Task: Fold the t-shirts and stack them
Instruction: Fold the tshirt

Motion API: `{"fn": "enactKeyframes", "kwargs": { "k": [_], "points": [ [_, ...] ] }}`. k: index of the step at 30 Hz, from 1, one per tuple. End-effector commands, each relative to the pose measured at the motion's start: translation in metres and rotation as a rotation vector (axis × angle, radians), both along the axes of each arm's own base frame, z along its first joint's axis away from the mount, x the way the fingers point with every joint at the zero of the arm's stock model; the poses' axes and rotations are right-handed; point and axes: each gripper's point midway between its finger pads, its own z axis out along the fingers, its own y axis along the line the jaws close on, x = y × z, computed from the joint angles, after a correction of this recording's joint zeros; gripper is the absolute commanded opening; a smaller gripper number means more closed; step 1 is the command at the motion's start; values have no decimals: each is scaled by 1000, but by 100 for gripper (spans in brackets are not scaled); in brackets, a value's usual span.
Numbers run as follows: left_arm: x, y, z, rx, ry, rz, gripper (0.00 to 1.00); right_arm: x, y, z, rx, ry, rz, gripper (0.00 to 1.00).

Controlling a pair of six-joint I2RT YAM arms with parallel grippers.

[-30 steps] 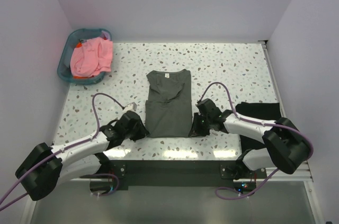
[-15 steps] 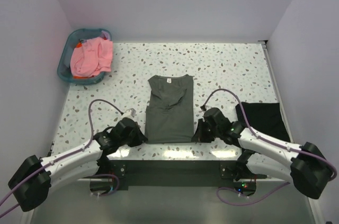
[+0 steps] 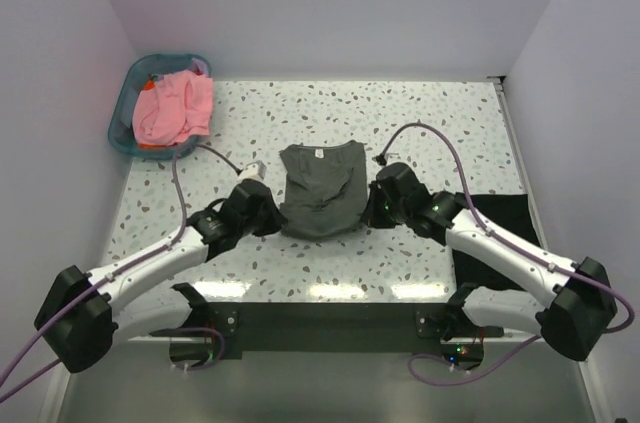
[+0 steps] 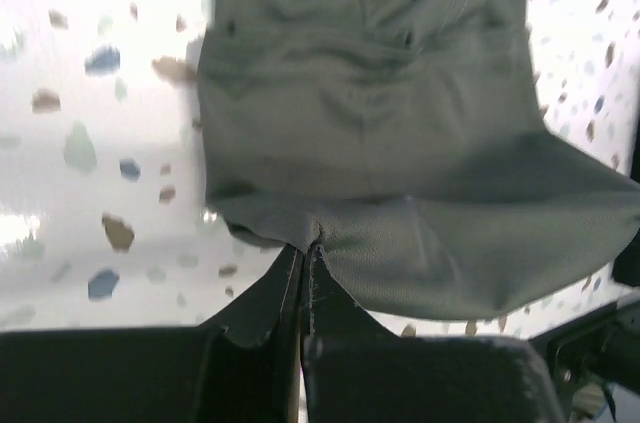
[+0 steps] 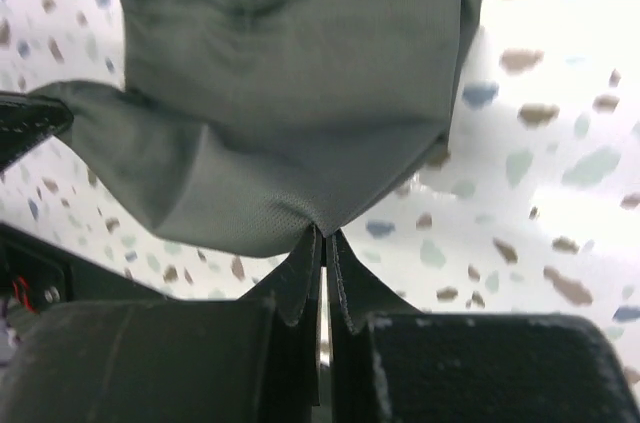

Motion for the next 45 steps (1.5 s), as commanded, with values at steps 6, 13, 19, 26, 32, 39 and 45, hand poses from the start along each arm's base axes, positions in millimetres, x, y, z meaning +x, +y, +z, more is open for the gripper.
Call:
{"fn": "enactKeyframes", "kwargs": {
  "k": [6, 13, 19, 26, 32, 39, 45],
  "points": [
    [96, -2, 77, -80, -225, 101, 0, 92, 11, 57, -5, -157, -53, 0],
    [163, 3, 94, -104, -272, 178, 0, 163, 5, 66, 28, -186, -118, 0],
    [225, 2, 72, -118, -261, 188, 0, 223, 9, 36, 53, -122, -132, 0],
    [303, -1, 45, -219, -293, 166, 0, 295, 14, -12, 128, -72, -165, 0],
    [327, -16, 20, -286, -260, 88, 7, 319, 12, -45, 159, -18, -186, 0],
    [334, 4, 38, -279, -325, 123, 52, 328, -3, -32, 154, -44, -223, 39],
    [338, 43, 82, -202, -411, 185, 66, 328, -28, 11, 64, -127, -264, 68]
  ]
}}
